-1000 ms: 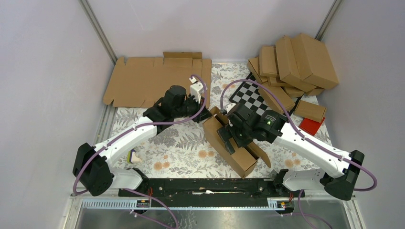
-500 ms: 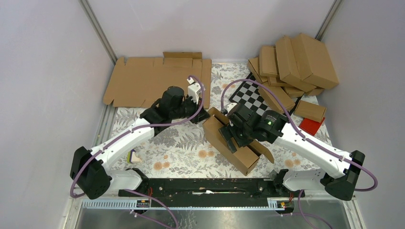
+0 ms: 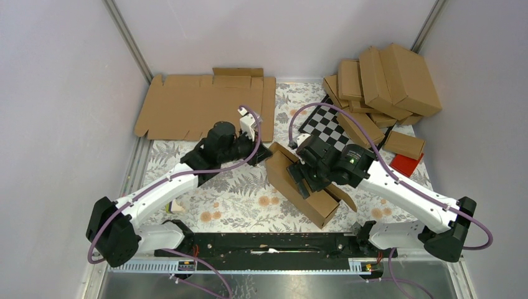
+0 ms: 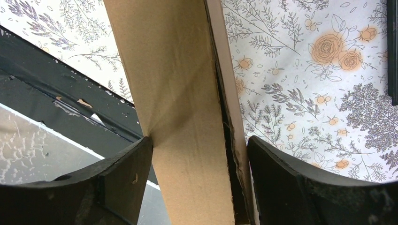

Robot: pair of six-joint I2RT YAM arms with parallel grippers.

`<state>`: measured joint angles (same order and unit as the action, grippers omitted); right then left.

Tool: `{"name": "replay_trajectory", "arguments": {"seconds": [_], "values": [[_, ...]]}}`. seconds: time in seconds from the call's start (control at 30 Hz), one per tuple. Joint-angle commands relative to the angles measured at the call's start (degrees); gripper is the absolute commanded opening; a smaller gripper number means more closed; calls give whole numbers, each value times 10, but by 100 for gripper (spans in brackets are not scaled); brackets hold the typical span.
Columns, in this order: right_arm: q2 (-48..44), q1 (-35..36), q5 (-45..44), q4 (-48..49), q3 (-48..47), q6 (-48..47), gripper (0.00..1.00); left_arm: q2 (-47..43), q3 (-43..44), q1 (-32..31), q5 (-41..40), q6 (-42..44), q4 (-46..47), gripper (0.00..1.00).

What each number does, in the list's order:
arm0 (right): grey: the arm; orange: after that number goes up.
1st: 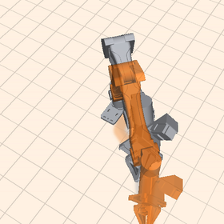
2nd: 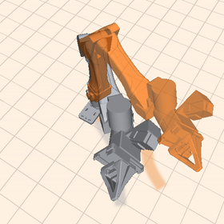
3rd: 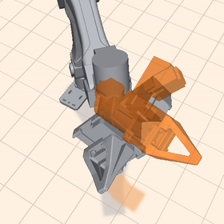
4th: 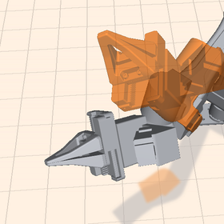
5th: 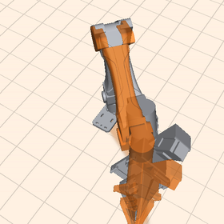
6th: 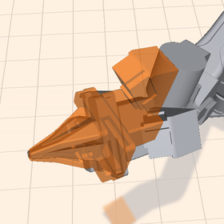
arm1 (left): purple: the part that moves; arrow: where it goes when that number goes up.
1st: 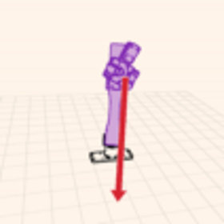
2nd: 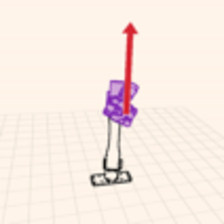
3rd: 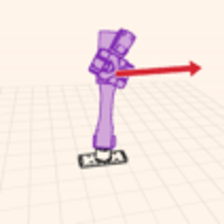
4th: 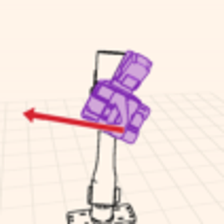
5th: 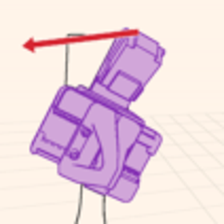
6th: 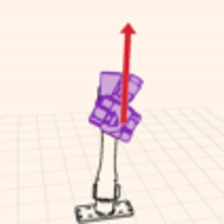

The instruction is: Fold the paper box

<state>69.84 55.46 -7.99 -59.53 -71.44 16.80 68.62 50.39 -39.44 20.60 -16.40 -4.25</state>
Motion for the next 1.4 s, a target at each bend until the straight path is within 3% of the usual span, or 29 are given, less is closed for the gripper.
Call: {"name": "replay_trajectory", "arguments": {"seconds": [0.0, 0.3, 0.67, 0.9, 1.0, 1.37], "values": [[7, 0, -58, -36, 14, -7, 80, -4, -24, -15, -12, -12, 11, 0], [2, 0, -54, -38, 10, -17, 83, -29, -80, -31, -59, 17, 33, 0], [10, 0, -45, -41, 3, -25, 84, -2, -36, -32, -73, 69, -29, 0], [11, 0, -51, -41, 2, -22, 87, -4, -54, -35, -60, 69, -7, 0], [13, 0, -53, -41, -7, -11, 99, -9, -72, -40, -73, 56, 17, 0], [-51, 0, -123, -153, -67, 120, 99, -20, -84, -53, -143, 23, 25, 0]]}}
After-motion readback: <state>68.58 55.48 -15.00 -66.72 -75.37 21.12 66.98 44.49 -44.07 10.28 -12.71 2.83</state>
